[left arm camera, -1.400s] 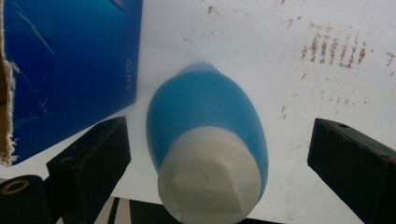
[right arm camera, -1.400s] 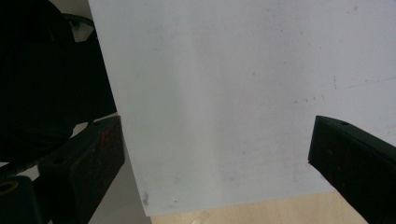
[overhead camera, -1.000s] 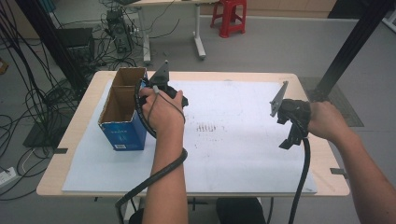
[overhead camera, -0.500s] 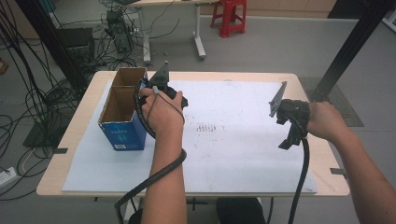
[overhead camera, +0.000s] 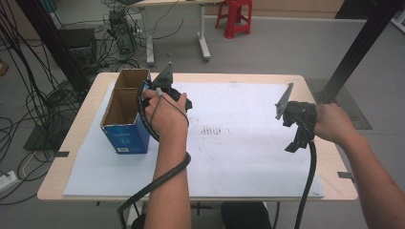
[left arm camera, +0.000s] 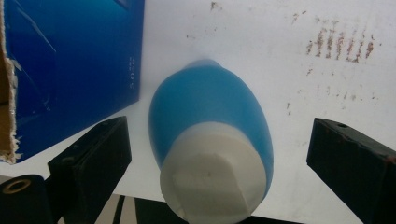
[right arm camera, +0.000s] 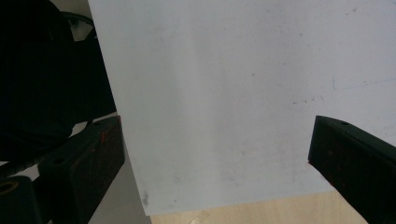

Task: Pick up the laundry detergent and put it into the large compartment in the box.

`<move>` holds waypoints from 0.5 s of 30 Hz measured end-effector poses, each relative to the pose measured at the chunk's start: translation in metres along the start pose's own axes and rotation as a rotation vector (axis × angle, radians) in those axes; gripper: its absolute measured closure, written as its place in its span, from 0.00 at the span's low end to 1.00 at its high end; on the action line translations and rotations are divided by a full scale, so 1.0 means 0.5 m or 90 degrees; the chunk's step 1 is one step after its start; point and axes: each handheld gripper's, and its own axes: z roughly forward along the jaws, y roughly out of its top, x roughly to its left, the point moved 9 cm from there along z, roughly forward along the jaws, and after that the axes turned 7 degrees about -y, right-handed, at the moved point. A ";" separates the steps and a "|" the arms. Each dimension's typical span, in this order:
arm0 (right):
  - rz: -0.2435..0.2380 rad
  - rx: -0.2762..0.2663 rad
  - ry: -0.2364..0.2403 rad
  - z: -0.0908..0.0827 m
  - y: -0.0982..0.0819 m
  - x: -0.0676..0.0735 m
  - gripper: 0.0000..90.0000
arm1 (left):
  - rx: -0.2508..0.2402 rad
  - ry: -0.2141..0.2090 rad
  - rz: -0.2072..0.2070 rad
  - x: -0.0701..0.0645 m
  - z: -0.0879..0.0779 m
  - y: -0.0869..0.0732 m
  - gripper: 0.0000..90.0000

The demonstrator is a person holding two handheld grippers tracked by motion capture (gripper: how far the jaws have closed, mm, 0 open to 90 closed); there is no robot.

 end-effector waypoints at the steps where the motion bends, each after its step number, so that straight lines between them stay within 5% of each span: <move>1: 0.001 0.002 0.000 0.000 0.000 0.001 0.04 | 0.002 0.004 0.003 0.000 0.000 0.000 0.08; 15: 0.002 0.000 -0.001 -0.003 -0.001 0.003 0.04 | -0.003 0.002 0.001 0.000 0.001 -0.001 0.08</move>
